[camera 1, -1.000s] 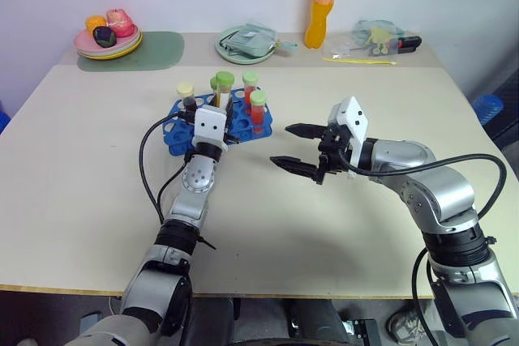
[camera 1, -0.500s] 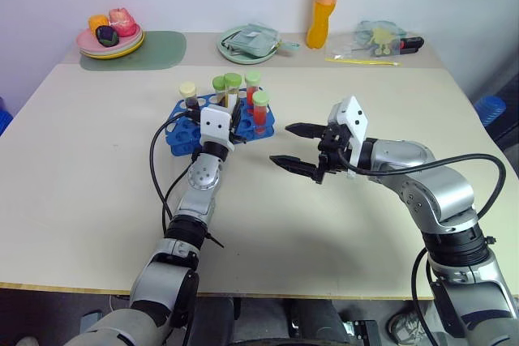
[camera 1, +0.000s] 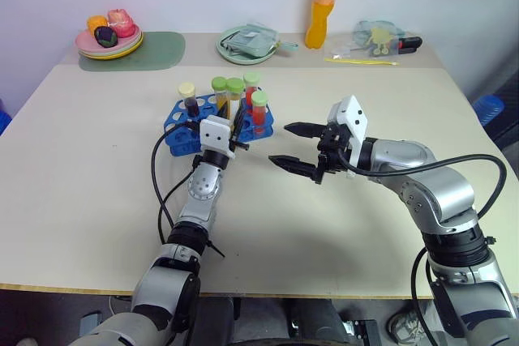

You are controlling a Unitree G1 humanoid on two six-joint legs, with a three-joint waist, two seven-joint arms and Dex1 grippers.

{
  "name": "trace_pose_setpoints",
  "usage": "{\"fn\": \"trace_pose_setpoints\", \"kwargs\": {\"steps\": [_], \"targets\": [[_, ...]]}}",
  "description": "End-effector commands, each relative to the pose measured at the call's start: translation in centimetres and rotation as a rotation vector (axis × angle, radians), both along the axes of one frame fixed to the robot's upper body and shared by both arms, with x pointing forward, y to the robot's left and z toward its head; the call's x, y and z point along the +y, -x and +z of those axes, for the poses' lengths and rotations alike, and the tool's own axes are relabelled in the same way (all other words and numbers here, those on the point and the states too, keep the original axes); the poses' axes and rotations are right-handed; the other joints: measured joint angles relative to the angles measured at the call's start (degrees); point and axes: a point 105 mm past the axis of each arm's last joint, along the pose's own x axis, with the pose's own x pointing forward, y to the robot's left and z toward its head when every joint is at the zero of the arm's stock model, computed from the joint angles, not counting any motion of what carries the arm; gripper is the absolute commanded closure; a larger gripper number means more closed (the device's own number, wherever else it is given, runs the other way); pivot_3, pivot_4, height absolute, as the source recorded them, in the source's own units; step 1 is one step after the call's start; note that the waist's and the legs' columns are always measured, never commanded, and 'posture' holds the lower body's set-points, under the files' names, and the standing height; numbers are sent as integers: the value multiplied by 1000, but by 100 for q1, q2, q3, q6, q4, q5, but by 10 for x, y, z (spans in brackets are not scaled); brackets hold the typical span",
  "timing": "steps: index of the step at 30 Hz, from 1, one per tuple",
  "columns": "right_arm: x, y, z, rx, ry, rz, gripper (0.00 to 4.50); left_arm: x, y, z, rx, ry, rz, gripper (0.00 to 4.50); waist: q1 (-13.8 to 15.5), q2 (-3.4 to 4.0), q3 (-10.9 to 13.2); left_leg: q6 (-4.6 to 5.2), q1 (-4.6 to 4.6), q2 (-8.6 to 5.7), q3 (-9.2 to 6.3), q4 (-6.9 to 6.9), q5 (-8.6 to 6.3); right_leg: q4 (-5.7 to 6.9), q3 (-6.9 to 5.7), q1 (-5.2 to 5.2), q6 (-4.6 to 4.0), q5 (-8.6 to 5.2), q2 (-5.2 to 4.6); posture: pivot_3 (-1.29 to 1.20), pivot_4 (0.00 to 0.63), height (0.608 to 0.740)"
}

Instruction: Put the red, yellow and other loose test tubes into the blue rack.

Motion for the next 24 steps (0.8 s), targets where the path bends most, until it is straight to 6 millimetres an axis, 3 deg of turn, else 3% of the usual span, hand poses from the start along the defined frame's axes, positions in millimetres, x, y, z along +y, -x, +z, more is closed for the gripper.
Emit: {"fn": "trace_pose_setpoints", "kwargs": {"steps": [1,8,24], "targets": [[4,4,18,-62,-29,25,190,7,-2,-6,10,7,27,3652,-1,0,0,0,1,0,0,0,0,0,0,0,0,0,1,0,150,729],[4,5,18,-60,-27,25,190,16,-11,2,-7,3,81,3652,0,0,0,0,1,0,-1,1,0,2,-1,1,1,0,2,0,150,729],[4,7,20,-66,-33,22,190,5,-13,-12,44,8,11,3652,5,0,0,2,0,-2,-1,4,-1,2,-2,1,3,1,1,0,150,729]]}}
